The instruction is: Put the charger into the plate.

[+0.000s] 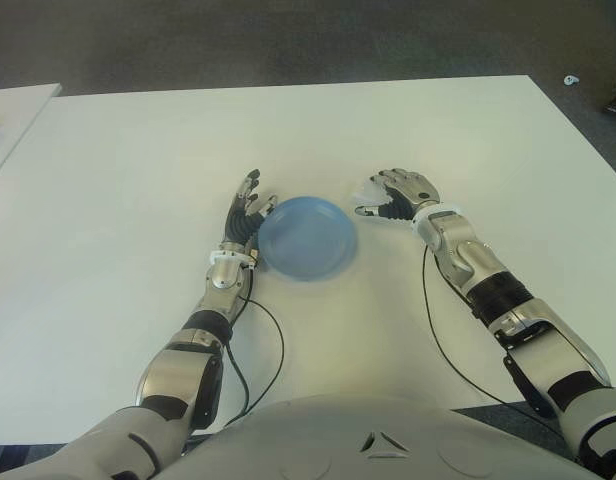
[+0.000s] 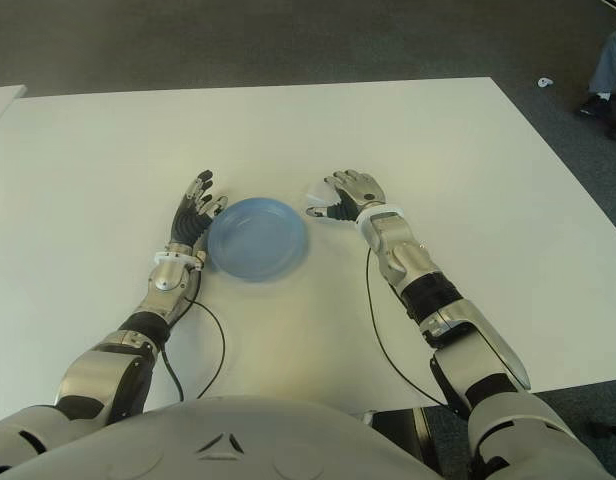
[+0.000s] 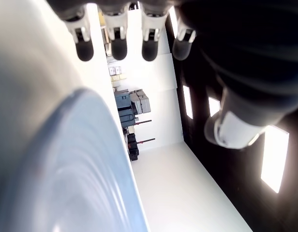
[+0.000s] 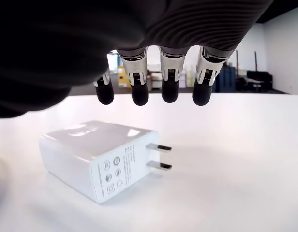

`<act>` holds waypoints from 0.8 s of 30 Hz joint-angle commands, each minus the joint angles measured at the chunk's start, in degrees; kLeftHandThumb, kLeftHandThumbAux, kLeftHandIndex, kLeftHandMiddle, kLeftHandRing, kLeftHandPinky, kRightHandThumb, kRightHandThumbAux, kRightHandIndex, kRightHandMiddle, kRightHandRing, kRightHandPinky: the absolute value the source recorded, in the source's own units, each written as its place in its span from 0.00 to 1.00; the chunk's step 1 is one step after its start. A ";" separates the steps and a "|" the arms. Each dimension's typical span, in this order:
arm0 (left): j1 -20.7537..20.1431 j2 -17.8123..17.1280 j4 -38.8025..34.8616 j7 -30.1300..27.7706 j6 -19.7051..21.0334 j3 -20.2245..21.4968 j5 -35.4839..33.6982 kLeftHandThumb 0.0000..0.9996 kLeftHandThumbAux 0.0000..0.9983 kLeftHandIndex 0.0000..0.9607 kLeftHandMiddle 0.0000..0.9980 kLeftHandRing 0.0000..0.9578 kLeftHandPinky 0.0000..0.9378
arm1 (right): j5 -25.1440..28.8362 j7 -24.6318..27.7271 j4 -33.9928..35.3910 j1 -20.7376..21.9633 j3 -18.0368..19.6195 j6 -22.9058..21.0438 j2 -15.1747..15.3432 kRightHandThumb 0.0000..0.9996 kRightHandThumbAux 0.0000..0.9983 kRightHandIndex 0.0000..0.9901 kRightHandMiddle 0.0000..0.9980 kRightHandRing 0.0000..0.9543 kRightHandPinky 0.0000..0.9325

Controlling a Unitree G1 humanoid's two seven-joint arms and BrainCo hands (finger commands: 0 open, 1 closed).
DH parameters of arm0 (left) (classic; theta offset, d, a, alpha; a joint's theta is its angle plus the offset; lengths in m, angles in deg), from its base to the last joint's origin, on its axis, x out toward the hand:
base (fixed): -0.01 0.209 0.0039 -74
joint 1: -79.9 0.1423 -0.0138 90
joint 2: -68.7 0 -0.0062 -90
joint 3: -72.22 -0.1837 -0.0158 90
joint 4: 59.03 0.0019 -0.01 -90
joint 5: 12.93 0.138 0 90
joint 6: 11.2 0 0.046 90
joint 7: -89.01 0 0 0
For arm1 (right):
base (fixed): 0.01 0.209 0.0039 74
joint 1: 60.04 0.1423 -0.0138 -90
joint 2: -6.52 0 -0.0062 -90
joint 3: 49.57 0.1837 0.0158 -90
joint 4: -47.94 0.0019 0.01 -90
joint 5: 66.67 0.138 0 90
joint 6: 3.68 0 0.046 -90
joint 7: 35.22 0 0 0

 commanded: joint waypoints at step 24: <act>8.22 -0.07 3.81 -0.65 1.24 -1.05 0.85 0.02 0.61 0.01 0.05 0.02 0.02 | -1.48 -4.13 -12.03 4.38 -2.50 10.52 2.57 0.44 0.13 0.00 0.00 0.00 0.00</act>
